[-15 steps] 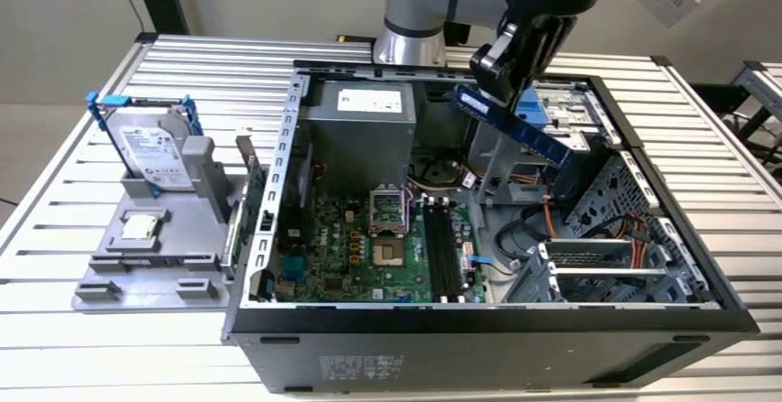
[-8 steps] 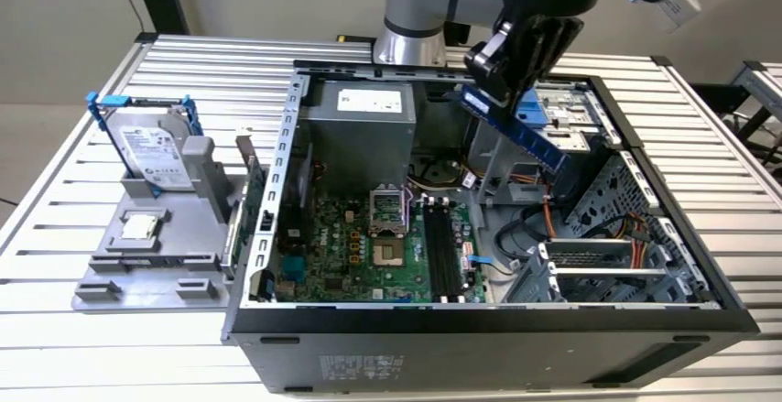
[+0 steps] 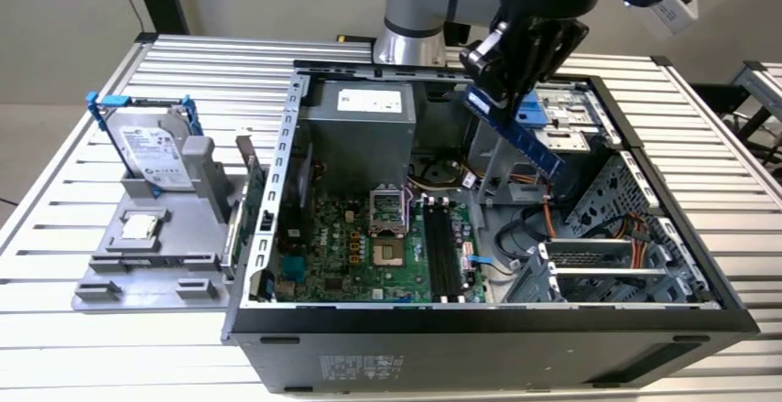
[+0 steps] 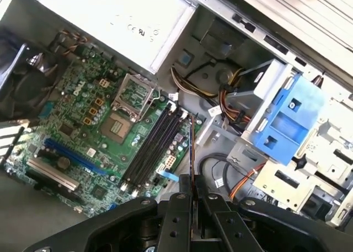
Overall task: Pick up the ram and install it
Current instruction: 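Insert the ram into the slot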
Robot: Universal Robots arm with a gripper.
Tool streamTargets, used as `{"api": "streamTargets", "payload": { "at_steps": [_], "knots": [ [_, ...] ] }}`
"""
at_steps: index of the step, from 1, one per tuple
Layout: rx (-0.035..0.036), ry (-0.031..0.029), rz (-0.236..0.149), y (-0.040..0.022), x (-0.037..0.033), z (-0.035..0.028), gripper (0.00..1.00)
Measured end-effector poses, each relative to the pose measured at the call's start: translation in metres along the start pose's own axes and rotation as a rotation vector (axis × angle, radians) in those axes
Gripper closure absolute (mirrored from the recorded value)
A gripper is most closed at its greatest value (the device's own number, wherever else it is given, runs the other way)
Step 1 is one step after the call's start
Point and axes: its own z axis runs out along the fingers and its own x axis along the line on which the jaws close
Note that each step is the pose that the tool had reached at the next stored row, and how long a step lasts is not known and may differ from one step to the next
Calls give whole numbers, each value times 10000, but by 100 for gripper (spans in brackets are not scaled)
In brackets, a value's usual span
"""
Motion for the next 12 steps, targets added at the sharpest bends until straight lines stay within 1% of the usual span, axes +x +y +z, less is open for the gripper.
{"api": "streamTargets", "payload": {
  "at_steps": [6, 12],
  "knots": [
    [34, -10, 807, 0, 1, 19, 100],
    [66, -17, 1528, -1, 2, 37, 100]
  ]
}}
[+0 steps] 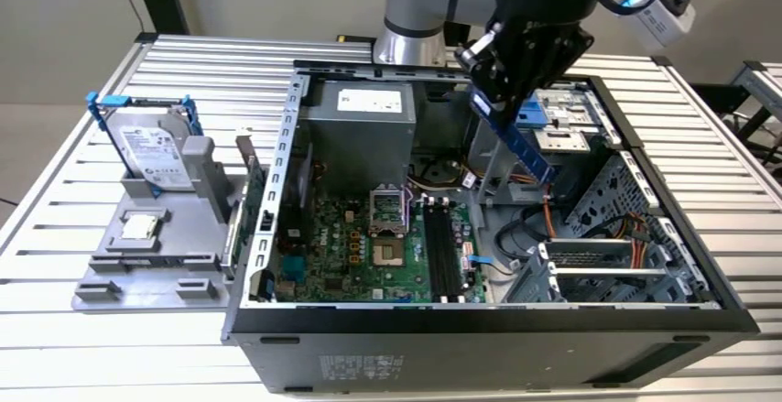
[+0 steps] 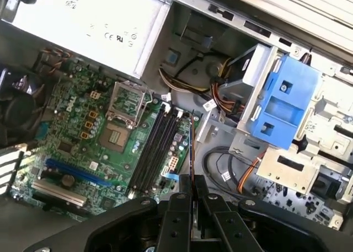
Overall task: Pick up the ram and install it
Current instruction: 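Insert the ram into the slot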
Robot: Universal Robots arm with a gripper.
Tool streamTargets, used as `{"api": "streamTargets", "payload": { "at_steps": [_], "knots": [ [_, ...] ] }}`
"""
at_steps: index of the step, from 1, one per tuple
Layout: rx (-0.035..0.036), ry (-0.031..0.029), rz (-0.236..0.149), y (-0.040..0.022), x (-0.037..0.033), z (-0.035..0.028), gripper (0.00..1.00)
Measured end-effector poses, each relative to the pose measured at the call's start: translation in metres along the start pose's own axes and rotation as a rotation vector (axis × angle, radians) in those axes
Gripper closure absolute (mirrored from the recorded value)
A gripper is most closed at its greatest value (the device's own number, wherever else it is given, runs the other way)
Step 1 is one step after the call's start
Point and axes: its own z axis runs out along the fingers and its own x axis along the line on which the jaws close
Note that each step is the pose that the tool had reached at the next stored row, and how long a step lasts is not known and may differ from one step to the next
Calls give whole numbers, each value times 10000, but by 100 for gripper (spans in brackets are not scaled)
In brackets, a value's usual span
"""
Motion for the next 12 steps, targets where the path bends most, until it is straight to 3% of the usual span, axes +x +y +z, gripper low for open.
{"api": "streamTargets", "payload": {
  "at_steps": [12],
  "knots": [
    [57, -15, 1309, 1, 1, 40, 100]
  ]
}}
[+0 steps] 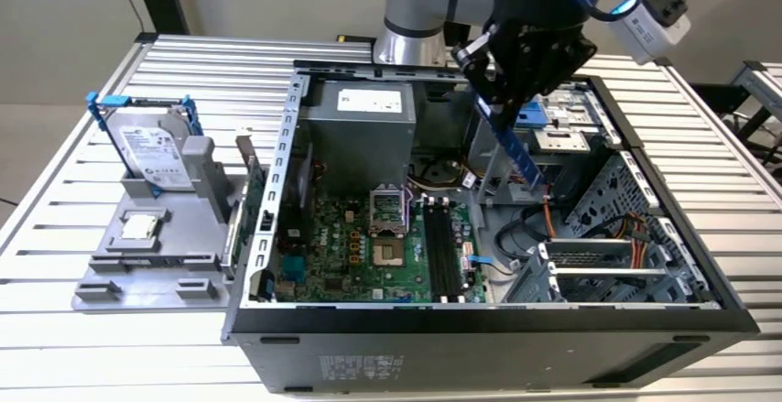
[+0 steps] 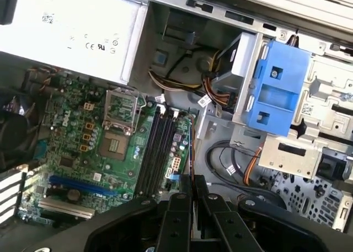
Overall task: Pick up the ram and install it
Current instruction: 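Insert the ram into the slot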
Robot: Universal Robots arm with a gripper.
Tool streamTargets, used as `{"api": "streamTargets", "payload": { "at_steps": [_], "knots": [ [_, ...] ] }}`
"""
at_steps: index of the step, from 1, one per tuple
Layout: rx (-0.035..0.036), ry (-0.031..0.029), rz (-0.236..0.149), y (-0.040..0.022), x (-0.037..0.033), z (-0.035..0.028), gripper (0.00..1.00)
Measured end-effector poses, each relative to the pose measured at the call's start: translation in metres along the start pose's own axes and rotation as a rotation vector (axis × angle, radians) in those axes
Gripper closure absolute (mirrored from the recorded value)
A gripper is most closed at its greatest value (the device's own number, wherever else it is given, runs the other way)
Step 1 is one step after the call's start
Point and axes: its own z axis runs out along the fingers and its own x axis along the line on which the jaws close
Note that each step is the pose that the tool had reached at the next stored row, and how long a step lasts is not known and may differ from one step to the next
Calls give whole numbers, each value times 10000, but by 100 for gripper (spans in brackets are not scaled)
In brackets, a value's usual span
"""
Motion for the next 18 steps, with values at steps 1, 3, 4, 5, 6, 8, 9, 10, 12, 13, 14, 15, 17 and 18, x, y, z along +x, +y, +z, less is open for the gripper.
{"api": "streamTargets", "payload": {
  "at_steps": [1, 3, 4, 5, 6, 8, 9, 10, 12, 13, 14, 15, 17, 18],
  "knots": [
    [3, -2, 94, 1, 0, 4, 100],
    [9, -5, 269, 2, 0, 13, 100],
    [14, -5, 349, 4, 0, 15, 100],
    [19, -5, 424, 6, -1, 19, 100],
    [21, -6, 496, 8, -1, 23, 100],
    [26, -8, 628, 11, -1, 30, 100],
    [29, -8, 690, 12, -1, 34, 100],
    [33, -9, 753, 14, -2, 37, 100],
    [39, -9, 867, 17, -2, 45, 100],
    [41, -10, 912, 20, -3, 48, 100],
    [41, -11, 943, 23, -3, 53, 100],
    [41, -12, 962, 24, -3, 58, 100],
    [43, -11, 985, 27, -3, 67, 100],
    [43, -12, 994, 28, -4, 71, 100]
  ]
}}
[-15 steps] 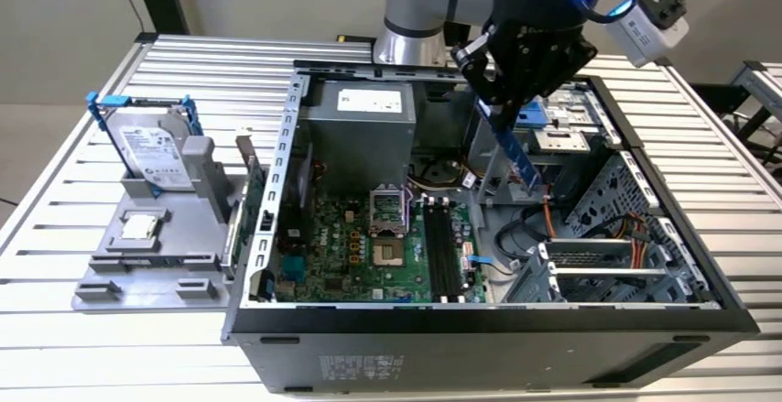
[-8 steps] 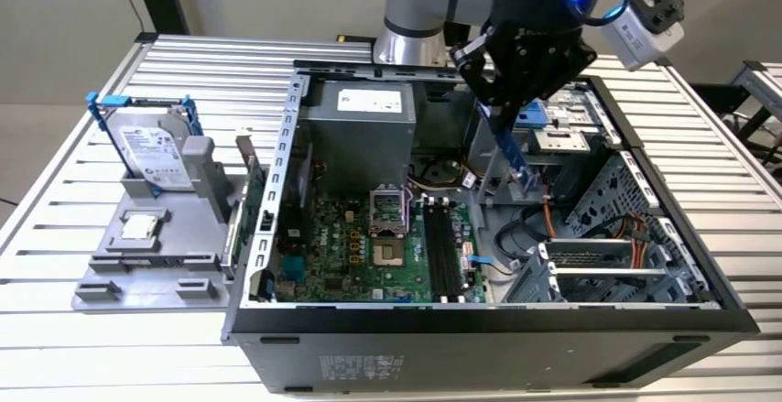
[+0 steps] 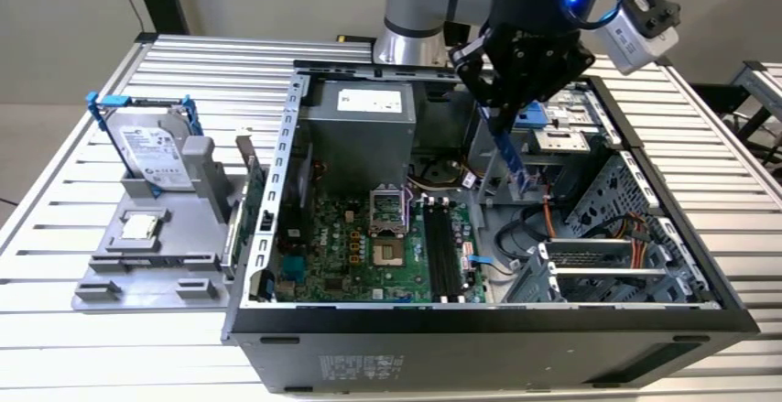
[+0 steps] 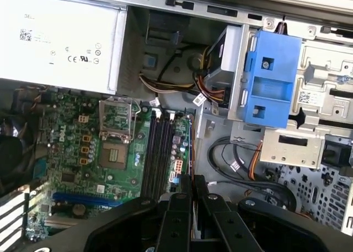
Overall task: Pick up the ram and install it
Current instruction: 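Insert the ram into the slot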
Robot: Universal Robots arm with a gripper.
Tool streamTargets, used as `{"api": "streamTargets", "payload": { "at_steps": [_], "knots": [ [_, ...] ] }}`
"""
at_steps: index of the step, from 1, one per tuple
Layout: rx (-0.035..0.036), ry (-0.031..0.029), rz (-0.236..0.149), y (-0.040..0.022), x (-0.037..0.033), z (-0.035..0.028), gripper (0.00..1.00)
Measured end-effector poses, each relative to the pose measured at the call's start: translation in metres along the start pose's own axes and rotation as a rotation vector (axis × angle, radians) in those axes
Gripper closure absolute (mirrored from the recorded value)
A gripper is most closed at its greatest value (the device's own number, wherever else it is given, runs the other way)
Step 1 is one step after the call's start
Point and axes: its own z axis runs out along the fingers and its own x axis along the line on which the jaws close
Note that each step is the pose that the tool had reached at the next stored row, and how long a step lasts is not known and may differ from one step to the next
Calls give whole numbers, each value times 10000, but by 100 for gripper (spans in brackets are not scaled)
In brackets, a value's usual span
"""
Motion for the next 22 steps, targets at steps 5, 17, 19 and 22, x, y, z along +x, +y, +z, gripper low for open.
{"api": "streamTargets", "payload": {
  "at_steps": [5, 17, 19, 22],
  "knots": [
    [2, 0, 28, 4, 1, 22, 100],
    [7, -2, 173, 30, 1, 92, 100],
    [9, -2, 201, 34, 0, 105, 100],
    [16, -1, 268, 43, 0, 120, 100]
  ]
}}
